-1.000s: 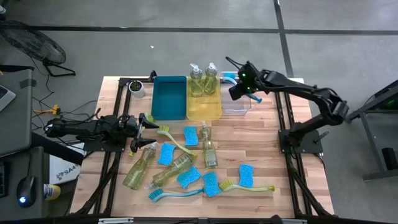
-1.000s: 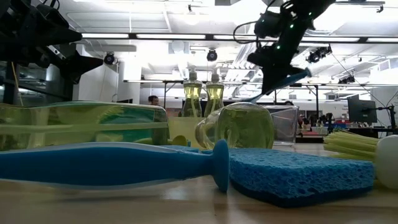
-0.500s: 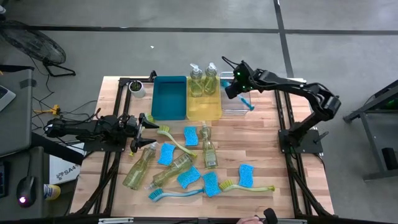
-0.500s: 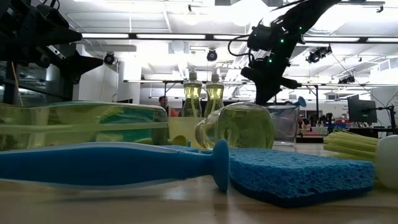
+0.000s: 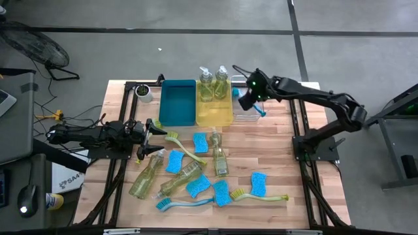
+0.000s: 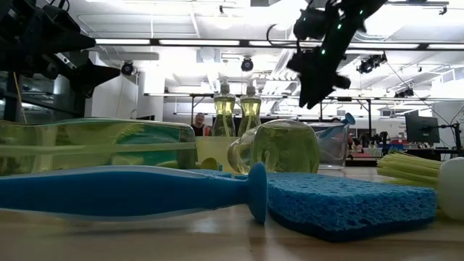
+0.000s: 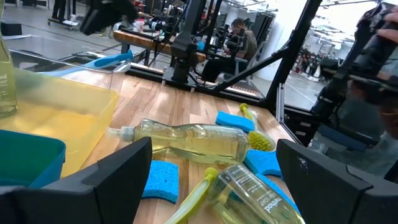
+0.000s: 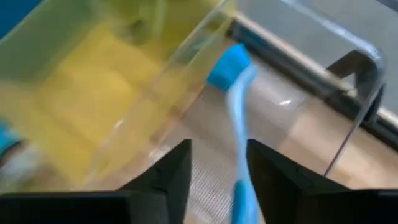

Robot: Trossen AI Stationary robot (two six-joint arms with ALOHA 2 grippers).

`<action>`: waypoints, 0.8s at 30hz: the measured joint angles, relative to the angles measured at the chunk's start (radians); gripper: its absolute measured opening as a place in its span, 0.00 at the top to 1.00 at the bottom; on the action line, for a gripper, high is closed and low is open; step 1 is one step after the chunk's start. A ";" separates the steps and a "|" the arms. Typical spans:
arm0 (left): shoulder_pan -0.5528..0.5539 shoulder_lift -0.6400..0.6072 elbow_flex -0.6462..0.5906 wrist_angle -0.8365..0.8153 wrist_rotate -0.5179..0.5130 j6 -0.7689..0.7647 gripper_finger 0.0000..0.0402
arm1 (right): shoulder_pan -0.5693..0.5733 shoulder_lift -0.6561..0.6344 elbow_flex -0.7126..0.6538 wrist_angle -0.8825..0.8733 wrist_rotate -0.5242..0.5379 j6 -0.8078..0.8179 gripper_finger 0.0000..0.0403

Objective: Pick & Place Kitchen Sink Supplies
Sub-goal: Put the blue sponge into the blue bin

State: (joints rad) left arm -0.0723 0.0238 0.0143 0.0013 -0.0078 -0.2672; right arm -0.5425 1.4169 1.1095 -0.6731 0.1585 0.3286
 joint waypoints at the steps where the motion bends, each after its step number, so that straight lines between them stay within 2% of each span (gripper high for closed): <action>1: 0.000 0.000 0.000 0.000 0.000 0.000 0.15 | 0.022 -0.014 0.000 -0.018 0.001 0.010 0.61; 6: 0.000 0.000 0.000 0.000 0.000 0.000 0.15 | 0.149 -0.076 0.000 -0.121 0.032 0.086 0.48; 10: 0.000 0.000 0.000 0.000 0.000 0.000 0.15 | 0.251 -0.104 0.000 -0.218 0.033 0.153 0.43; 24: 0.000 0.000 0.000 0.000 0.000 0.000 0.15 | 0.566 -0.108 0.000 -0.433 -0.019 0.456 0.45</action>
State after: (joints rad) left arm -0.0725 0.0238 0.0143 0.0013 -0.0078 -0.2672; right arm 0.0240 1.3090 1.1095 -1.1066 0.1390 0.7844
